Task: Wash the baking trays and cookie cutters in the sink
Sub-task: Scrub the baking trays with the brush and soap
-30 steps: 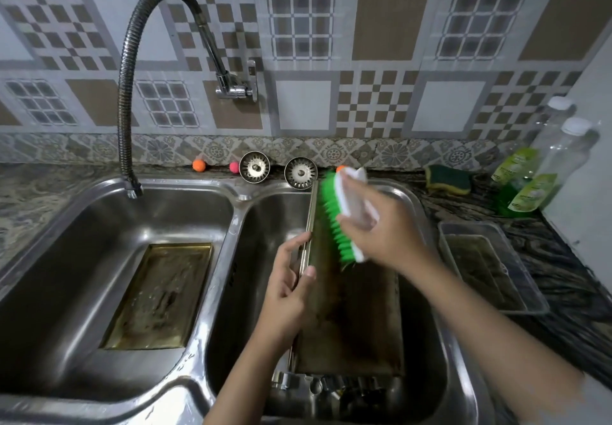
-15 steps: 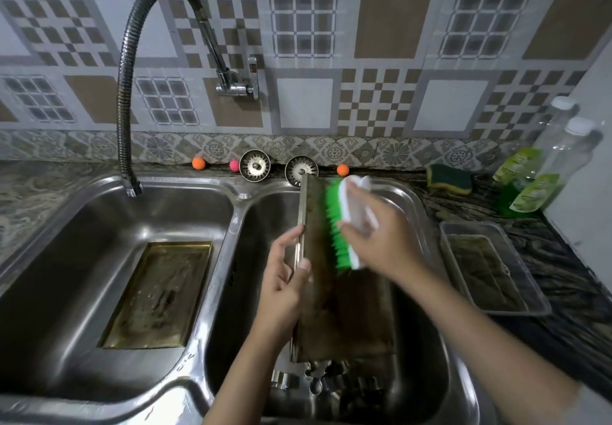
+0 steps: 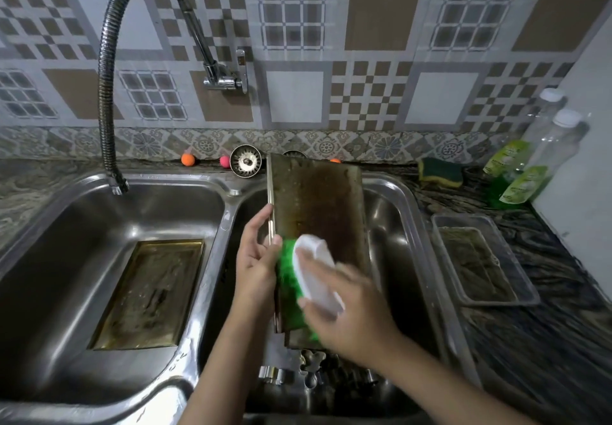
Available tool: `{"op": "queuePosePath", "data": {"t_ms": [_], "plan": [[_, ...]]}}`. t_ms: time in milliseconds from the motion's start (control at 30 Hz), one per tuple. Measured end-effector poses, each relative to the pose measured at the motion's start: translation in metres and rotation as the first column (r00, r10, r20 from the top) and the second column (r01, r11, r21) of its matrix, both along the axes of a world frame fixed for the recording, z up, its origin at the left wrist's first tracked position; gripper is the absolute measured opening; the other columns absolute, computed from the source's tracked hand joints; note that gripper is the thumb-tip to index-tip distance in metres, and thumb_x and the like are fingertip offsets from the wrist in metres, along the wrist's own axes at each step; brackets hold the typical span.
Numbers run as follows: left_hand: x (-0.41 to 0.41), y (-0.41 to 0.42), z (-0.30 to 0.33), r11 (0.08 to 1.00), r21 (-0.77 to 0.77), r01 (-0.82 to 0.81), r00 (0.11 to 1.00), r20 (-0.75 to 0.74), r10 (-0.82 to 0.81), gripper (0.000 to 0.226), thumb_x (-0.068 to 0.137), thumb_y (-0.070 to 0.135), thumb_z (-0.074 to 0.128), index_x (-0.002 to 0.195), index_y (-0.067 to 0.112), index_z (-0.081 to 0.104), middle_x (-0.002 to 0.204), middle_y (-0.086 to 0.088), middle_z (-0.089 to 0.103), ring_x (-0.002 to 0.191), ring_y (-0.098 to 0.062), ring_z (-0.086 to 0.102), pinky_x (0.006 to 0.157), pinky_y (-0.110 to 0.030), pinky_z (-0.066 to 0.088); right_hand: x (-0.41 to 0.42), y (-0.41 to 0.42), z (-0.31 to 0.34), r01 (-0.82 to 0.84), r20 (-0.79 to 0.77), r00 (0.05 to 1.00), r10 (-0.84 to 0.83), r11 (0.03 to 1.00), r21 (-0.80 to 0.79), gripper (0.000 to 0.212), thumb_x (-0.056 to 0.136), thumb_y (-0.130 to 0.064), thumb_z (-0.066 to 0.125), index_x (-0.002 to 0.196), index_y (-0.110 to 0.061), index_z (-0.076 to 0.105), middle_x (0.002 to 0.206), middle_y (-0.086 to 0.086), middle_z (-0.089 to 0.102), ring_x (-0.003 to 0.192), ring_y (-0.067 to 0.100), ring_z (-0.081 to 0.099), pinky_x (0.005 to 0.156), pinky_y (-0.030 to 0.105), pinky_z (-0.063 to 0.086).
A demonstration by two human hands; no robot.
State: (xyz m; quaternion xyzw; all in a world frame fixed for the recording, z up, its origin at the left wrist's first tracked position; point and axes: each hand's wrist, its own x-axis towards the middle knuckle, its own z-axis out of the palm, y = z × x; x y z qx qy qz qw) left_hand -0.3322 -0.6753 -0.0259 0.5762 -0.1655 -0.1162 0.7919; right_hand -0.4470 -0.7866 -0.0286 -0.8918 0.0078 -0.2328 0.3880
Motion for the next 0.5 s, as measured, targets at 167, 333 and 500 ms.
{"op": "queuePosePath", "data": {"t_ms": [167,333,500], "plan": [[0.011,0.014,0.004,0.997,-0.079,0.007,0.999,-0.034,-0.010,0.042,0.095,0.000,0.045,0.131,0.020,0.044,0.086,0.016,0.073,0.076,-0.005,0.068,0.067,-0.024,0.057,0.002,-0.067,-0.030,0.153,-0.107,0.984,-0.140,0.980,0.127,0.069,0.082,-0.030,0.069,0.137,-0.052,0.036,0.130,0.000,0.055,0.094,0.010,0.064,0.065,0.008,0.052],[-0.005,0.002,-0.005,0.997,-0.021,0.073,0.994,-0.081,-0.074,0.045,0.083,0.013,0.063,0.125,0.028,0.053,0.069,0.003,0.068,0.060,-0.010,0.059,0.059,-0.023,0.051,0.036,-0.069,0.007,0.270,-0.063,0.963,-0.263,0.947,0.175,0.064,0.084,-0.025,0.070,0.140,-0.038,0.040,0.118,-0.007,0.056,0.091,0.013,0.062,0.063,0.010,0.052],[0.008,0.003,-0.008,0.999,-0.028,0.020,0.998,-0.058,-0.021,0.043,0.088,0.005,0.053,0.128,0.021,0.050,0.088,0.005,0.074,0.075,-0.008,0.068,0.068,-0.022,0.055,-0.010,0.004,-0.014,-0.009,-0.085,0.996,0.012,0.999,0.030,0.069,0.078,-0.041,0.062,0.136,-0.060,0.030,0.101,-0.008,0.060,0.078,0.008,0.059,0.059,0.023,0.054]]}}
